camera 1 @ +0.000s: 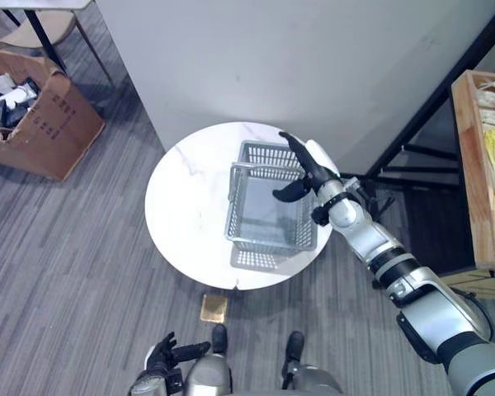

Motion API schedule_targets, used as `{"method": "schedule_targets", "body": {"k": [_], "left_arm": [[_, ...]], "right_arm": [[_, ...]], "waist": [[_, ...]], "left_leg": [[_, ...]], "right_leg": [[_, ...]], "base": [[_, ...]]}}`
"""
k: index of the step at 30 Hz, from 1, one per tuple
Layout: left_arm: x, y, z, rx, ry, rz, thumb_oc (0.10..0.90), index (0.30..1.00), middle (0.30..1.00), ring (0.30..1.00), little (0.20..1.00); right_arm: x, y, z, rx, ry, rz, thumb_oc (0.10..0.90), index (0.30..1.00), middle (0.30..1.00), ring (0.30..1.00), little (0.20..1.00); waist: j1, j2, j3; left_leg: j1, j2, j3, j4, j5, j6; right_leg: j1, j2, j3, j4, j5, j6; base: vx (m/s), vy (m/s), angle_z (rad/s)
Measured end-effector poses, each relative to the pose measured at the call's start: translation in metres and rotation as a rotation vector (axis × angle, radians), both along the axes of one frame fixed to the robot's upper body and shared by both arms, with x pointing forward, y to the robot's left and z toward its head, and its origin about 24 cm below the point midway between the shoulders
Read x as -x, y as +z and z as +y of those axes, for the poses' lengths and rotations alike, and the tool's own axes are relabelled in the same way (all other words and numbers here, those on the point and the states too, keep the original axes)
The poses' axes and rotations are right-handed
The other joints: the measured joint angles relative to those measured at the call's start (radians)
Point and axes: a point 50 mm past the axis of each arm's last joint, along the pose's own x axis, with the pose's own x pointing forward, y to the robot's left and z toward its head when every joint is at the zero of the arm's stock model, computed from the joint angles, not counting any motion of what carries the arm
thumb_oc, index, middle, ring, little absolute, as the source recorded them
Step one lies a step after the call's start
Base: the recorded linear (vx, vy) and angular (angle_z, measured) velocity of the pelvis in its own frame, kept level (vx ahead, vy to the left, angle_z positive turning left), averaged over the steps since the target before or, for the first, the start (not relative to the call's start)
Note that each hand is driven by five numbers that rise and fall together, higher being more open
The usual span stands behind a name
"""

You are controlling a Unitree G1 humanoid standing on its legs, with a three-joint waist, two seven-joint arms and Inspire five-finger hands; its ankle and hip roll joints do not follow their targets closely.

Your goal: Get the vegetables into the basket

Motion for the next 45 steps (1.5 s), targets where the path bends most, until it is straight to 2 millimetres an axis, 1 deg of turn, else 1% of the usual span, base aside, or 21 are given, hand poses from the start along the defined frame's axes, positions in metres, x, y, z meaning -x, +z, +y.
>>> {"method": "schedule_targets", "body": {"k": [1, 5, 9, 14, 15, 16, 17, 20, 21, 23, 27, 31, 37, 38, 40, 43, 44, 45], "left_arm": [[-0.004, 0.001, -0.001, -0.001, -0.015, -0.008, 0.9, 1.0, 1.0, 1.0, 1.0], [-0.008, 0.002, -0.003, -0.004, -0.024, -0.022, 0.9, 1.0, 1.0, 1.0, 1.0], [-0.013, 0.003, -0.004, -0.02, -0.026, -0.026, 0.9, 1.0, 1.0, 1.0, 1.0], [-0.017, 0.004, -0.005, -0.019, -0.027, -0.036, 0.9, 1.0, 1.0, 1.0, 1.0], [-0.018, 0.004, -0.005, -0.017, -0.023, -0.039, 0.9, 1.0, 1.0, 1.0, 1.0], [-0.018, 0.004, -0.005, -0.015, -0.02, -0.04, 0.9, 1.0, 1.0, 1.0, 1.0], [-0.019, 0.005, -0.006, -0.013, -0.017, -0.045, 0.9, 1.0, 1.0, 1.0, 1.0], [-0.02, 0.005, -0.006, -0.017, -0.032, -0.05, 0.9, 1.0, 1.0, 1.0, 1.0], [-0.02, 0.005, -0.007, -0.021, -0.043, -0.051, 0.9, 1.0, 1.0, 1.0, 1.0], [-0.021, 0.006, -0.007, -0.022, -0.049, -0.054, 0.9, 1.0, 1.0, 1.0, 1.0], [-0.021, 0.005, -0.007, -0.022, -0.051, -0.052, 0.9, 1.0, 1.0, 1.0, 1.0], [-0.021, 0.005, -0.008, -0.025, -0.058, -0.044, 0.9, 1.0, 1.0, 1.0, 1.0], [-0.025, 0.006, -0.009, -0.055, -0.14, -0.045, 0.9, 1.0, 1.0, 1.0, 1.0], [-0.025, 0.006, -0.009, -0.059, -0.145, -0.044, 0.9, 1.0, 1.0, 1.0, 1.0], [-0.026, 0.007, -0.008, -0.063, -0.142, -0.045, 0.9, 1.0, 1.0, 1.0, 1.0], [-0.021, 0.005, -0.006, -0.062, -0.127, -0.026, 0.9, 1.0, 1.0, 1.0, 1.0], [-0.02, 0.005, -0.005, -0.063, -0.124, -0.023, 0.9, 1.0, 1.0, 1.0, 1.0], [-0.019, 0.005, -0.004, -0.068, -0.137, -0.018, 0.9, 1.0, 1.0, 1.0, 1.0]], "right_arm": [[-0.002, 0.005, -0.004, 0.019, -0.014, -0.023, 0.9, 1.0, 1.0, 1.0, 1.0], [-0.005, 0.012, -0.011, 0.073, -0.027, -0.058, 0.9, 1.0, 1.0, 1.0, 1.0], [-0.008, 0.007, -0.021, 0.123, -0.061, -0.038, 0.9, 1.0, 1.0, 1.0, 1.0], [-0.011, 0.001, -0.024, 0.288, -0.056, -0.011, 0.9, 1.0, 1.0, 1.0, 1.0], [-0.011, 0.001, -0.024, 0.294, -0.058, -0.012, 0.625, 0.616, 0.616, 0.616, 0.616], [-0.012, 0.0, -0.025, 0.301, -0.06, -0.009, 0.4, 0.3, 0.3, 0.3, 0.3], [-0.014, 0.0, -0.028, 0.334, -0.07, -0.006, 0.4, 0.3, 0.3, 0.3, 0.3], [-0.014, 0.001, -0.034, 0.36, -0.077, -0.012, 0.4, 0.3, 0.3, 0.3, 0.3], [-0.013, 0.0, -0.041, 0.415, -0.076, -0.011, 0.4, 0.3, 0.3, 0.3, 0.3], [-0.012, -0.001, -0.047, 0.45, -0.082, -0.01, 0.4, 0.3, 0.3, 0.3, 0.3], [-0.012, 0.0, -0.047, 0.474, -0.078, -0.023, 0.4, 0.3, 0.3, 0.3, 0.3], [-0.012, -0.005, -0.046, 0.458, -0.086, -0.011, 0.4, 0.3, 0.3, 0.3, 0.3], [-0.01, -0.013, -0.043, 0.481, -0.052, 0.039, 0.4, 0.3, 0.3, 0.3, 0.3], [-0.009, -0.013, -0.041, 0.496, -0.035, 0.042, 0.4, 0.3, 0.3, 0.3, 0.3], [0.001, -0.009, -0.03, 0.501, 0.056, -0.008, 0.4, 0.3, 0.3, 0.3, 0.3], [0.013, 0.001, -0.005, 0.47, 0.195, -0.089, 0.4, 0.3, 0.3, 0.3, 0.3], [0.015, 0.003, -0.001, 0.471, 0.217, -0.102, 0.4, 0.3, 0.3, 0.3, 0.3], [0.031, 0.011, 0.003, 0.462, 0.29, -0.142, 0.4, 0.3, 0.3, 0.3, 0.3]], "waist": [[0.005, 0.004, 0.009], [0.019, 0.01, 0.015], [0.026, 0.018, 0.024], [0.026, 0.02, 0.03], [0.026, 0.02, 0.033], [0.027, 0.02, 0.036], [0.029, 0.02, 0.042], [0.034, 0.021, 0.047], [0.045, 0.022, 0.048], [0.049, 0.023, 0.048], [0.051, 0.024, 0.049], [0.048, 0.024, 0.049], [0.047, 0.022, 0.048], [0.045, 0.022, 0.047], [0.036, 0.019, 0.046], [0.013, 0.015, 0.043], [0.008, 0.012, 0.04], [0.001, 0.007, 0.038]], "left_leg": [[-0.003, 0.0, -0.002, 0.0, 0.001, 0.0], [-0.023, 0.0, -0.003, 0.0, 0.003, 0.0], [-0.039, 0.0, -0.005, 0.0, 0.003, 0.0], [-0.049, 0.001, -0.006, 0.0, 0.003, -0.001], [-0.049, 0.001, -0.007, 0.0, 0.003, -0.001], [-0.049, 0.001, -0.007, 0.0, 0.004, -0.001], [-0.05, 0.001, -0.01, 0.0, 0.004, -0.001], [-0.053, 0.001, -0.014, 0.0, 0.005, -0.001], [-0.053, 0.001, -0.016, 0.0, 0.005, -0.001], [-0.055, 0.001, -0.019, 0.0, 0.007, -0.001], [-0.055, 0.0, -0.02, 0.0, 0.007, -0.002], [-0.052, 0.0, -0.02, 0.0, 0.007, -0.002], [-0.018, 0.001, -0.019, 0.0, 0.007, -0.001], [-0.017, 0.001, -0.019, 0.0, 0.007, -0.002], [-0.011, 0.001, -0.019, 0.0, 0.007, -0.002], [-0.001, 0.001, -0.015, 0.0, 0.007, -0.001], [0.001, 0.001, -0.014, 0.0, 0.007, -0.002], [0.003, 0.001, -0.013, 0.0, 0.007, -0.002]], "right_leg": [[-0.003, 0.0, -0.002, 0.0, 0.0, 0.0], [-0.021, 0.0, -0.004, 0.0, 0.0, -0.001], [-0.035, 0.0, -0.006, 0.0, 0.0, -0.001], [-0.045, 0.001, -0.01, 0.0, 0.0, -0.001], [-0.045, 0.001, -0.01, 0.0, 0.0, -0.001], [-0.045, 0.001, -0.011, 0.0, 0.0, -0.001], [-0.045, 0.001, -0.013, 0.0, 0.0, -0.001], [-0.045, 0.001, -0.018, 0.0, 0.0, -0.001], [-0.044, 0.0, -0.02, 0.0, -0.001, -0.001], [-0.044, 0.0, -0.023, 0.0, -0.001, -0.002], [-0.044, 0.0, -0.024, 0.0, -0.001, -0.002], [-0.041, 0.0, -0.023, 0.0, -0.001, -0.002], [-0.008, 0.0, -0.022, 0.0, -0.001, -0.002], [-0.006, 0.0, -0.022, 0.0, -0.001, -0.002], [0.0, 0.001, -0.021, 0.0, -0.001, -0.002], [0.007, 0.001, -0.015, 0.0, -0.001, -0.002], [0.007, 0.001, -0.014, 0.0, 0.0, -0.002], [0.01, 0.002, -0.014, 0.0, 0.0, -0.003]], "base": [[-0.04, 0.029, 0.07], [0.0, 0.0, 0.0], [0.0, 0.0, 0.0], [0.0, 0.0, 0.0], [0.0, 0.0, 0.0], [0.0, 0.0, 0.0], [-0.01, 0.0, 0.05], [0.0, 0.005, 0.05], [0.0, 0.0, 0.0], [0.0, 0.004, 0.04], [0.0, 0.0, 0.01], [0.02, 0.0, 0.0], [0.03, 0.001, 0.0], [0.03, 0.001, 0.0], [0.0, 0.0, 0.0], [0.02, 0.0, -0.05], [0.03, -0.007, -0.03], [0.03, -0.013, -0.04]]}}
